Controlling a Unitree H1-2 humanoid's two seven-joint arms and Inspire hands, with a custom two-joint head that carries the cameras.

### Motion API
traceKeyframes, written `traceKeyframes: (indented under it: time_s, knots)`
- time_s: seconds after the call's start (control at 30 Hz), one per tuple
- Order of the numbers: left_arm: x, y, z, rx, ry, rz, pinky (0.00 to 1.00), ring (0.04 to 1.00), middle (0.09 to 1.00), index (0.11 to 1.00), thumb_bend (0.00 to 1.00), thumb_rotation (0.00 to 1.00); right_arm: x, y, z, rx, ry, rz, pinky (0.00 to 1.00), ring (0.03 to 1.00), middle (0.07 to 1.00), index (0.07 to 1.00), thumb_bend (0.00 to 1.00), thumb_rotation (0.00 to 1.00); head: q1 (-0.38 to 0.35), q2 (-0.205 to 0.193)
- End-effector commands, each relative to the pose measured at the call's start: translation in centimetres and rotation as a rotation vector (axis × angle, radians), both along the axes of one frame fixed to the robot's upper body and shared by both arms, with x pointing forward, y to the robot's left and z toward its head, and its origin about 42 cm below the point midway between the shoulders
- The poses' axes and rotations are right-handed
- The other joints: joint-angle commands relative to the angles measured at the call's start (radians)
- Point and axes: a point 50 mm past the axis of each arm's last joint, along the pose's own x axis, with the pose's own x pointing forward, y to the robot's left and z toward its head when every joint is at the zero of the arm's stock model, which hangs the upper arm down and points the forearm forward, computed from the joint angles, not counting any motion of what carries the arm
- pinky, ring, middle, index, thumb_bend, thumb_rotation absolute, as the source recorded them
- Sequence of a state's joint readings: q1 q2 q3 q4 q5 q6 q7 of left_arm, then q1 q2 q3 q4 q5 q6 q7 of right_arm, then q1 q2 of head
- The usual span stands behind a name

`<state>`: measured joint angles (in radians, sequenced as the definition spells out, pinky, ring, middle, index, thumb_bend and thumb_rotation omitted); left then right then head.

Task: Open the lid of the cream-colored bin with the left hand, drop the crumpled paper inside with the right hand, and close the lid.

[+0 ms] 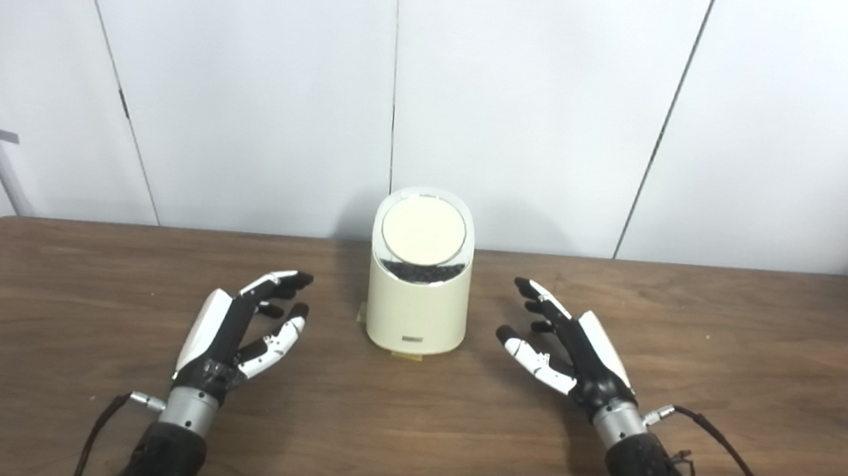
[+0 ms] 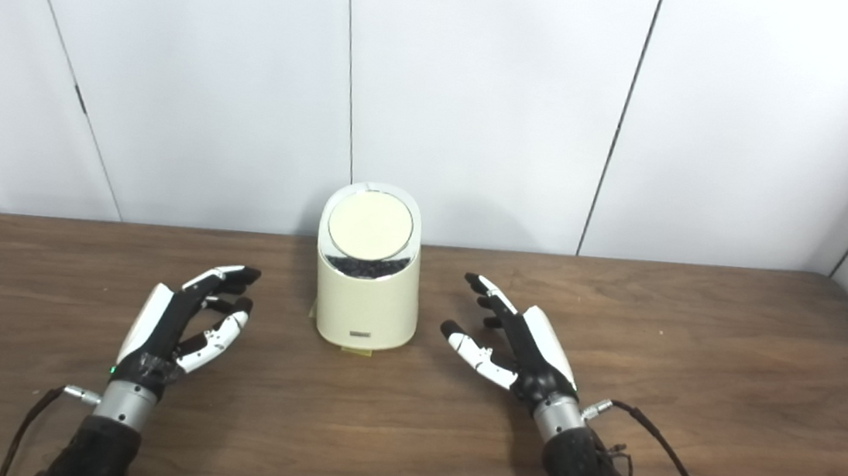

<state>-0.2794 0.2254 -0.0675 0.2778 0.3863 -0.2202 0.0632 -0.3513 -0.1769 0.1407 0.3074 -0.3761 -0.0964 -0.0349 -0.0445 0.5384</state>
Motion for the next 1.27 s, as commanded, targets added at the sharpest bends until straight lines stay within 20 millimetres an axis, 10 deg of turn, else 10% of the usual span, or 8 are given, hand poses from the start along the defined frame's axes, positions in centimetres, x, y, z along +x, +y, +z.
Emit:
traceKeyframes:
  time_s: [0.0,1.23]
  knots:
    - [0.55,0.06,0.96,0.03,-0.033,-0.007,0.72,0.806,0.809,0.797,0.27,0.52,1.15,-0.39,2.08,0.006,-0.08,0.002,0.81,0.887,0.909,0.897,0.24,0.64,-0.001,0.0]
    - [0.28,0.18,1.16,0.047,-0.031,-0.013,0.69,0.784,0.786,0.779,0.25,0.46,1.23,-0.27,2.27,-0.011,-0.089,0.005,0.8,0.876,0.901,0.888,0.27,0.68,-0.005,0.012]
